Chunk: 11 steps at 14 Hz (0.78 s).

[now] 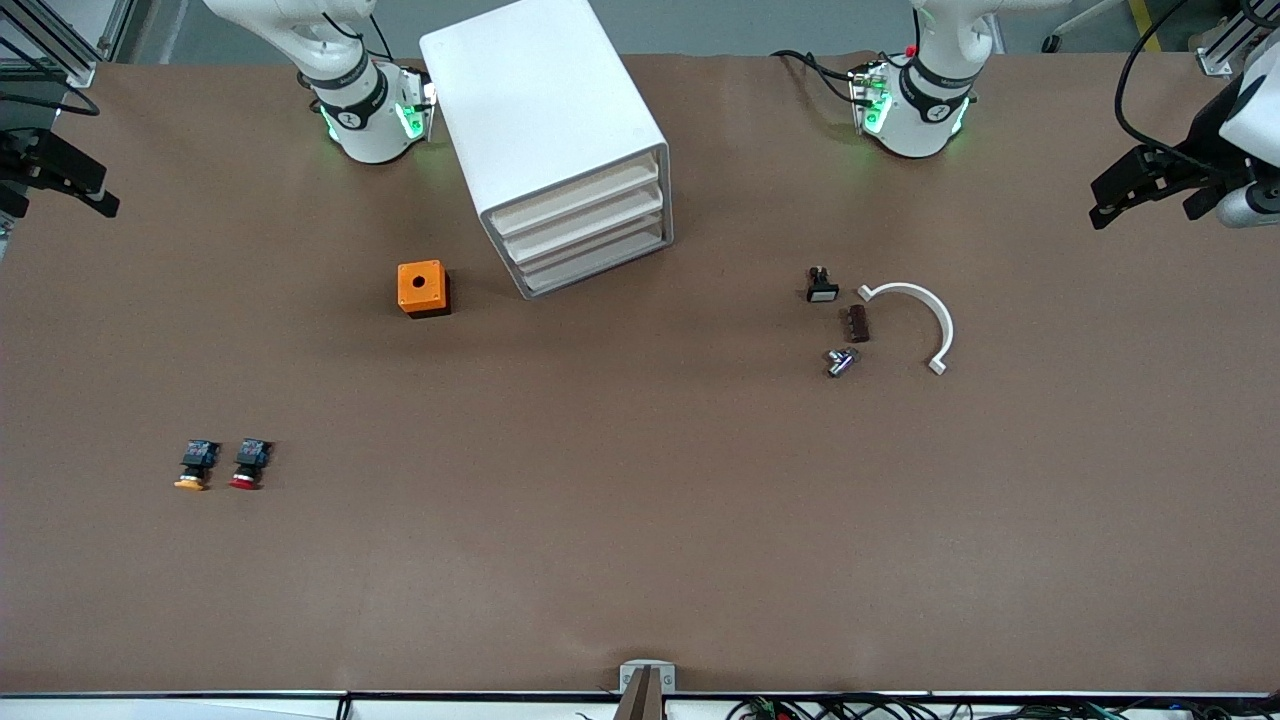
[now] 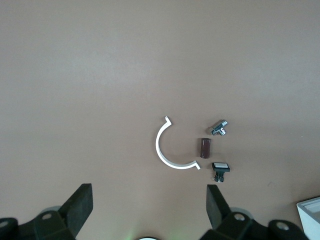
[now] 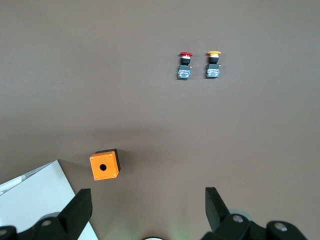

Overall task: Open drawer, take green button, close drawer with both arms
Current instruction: 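Move the left gripper from rest toward the white cabinet's drawer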

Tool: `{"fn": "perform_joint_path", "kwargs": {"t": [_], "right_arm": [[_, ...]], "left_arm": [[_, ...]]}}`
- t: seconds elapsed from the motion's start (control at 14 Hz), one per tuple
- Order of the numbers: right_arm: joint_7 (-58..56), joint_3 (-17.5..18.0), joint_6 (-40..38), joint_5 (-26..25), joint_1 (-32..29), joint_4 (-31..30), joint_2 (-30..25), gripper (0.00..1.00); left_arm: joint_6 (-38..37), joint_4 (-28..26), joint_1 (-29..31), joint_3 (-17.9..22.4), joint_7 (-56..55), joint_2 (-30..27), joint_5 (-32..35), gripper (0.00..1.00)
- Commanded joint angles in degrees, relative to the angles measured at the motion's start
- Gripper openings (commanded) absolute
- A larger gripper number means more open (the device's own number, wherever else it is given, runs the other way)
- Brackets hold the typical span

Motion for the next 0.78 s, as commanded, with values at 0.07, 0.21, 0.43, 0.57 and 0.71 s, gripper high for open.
{"fn": "perform_joint_path", "kwargs": {"t": [0.07, 0.21, 0.43, 0.57, 0.71], "right_arm": [[0.26, -0.08, -0.48, 0.9, -0.23, -0.38, -0.69, 1.0], [0.26, -0.08, -0.48, 0.9, -0.23, -0.38, -0.7, 1.0], [0.0, -0.08, -0.4, 0.2, -0.15, -0.38, -0.7, 1.0], [-0.36, -0.08, -0.31, 0.03, -0.15, -0.29, -0.7, 1.0], [-0.62, -0.17, -0.31, 0.02, -0.23, -0.12, -0.69, 1.0]], "left_arm": [[-1.01, 1.46, 0.26, 0.0, 0.81, 0.64, -0.01, 1.0], [-1.01, 1.72, 0.26, 0.0, 0.72, 0.73, 0.08, 1.0], [-1.01, 3.57, 0.09, -0.09, 0.63, 3.27, -0.01, 1.0], [-0.57, 3.57, -0.44, -0.52, -0.33, 5.55, -0.1, 1.0], [1.09, 3.57, -0.62, -1.4, -1.21, 8.45, -0.54, 1.0]]}}
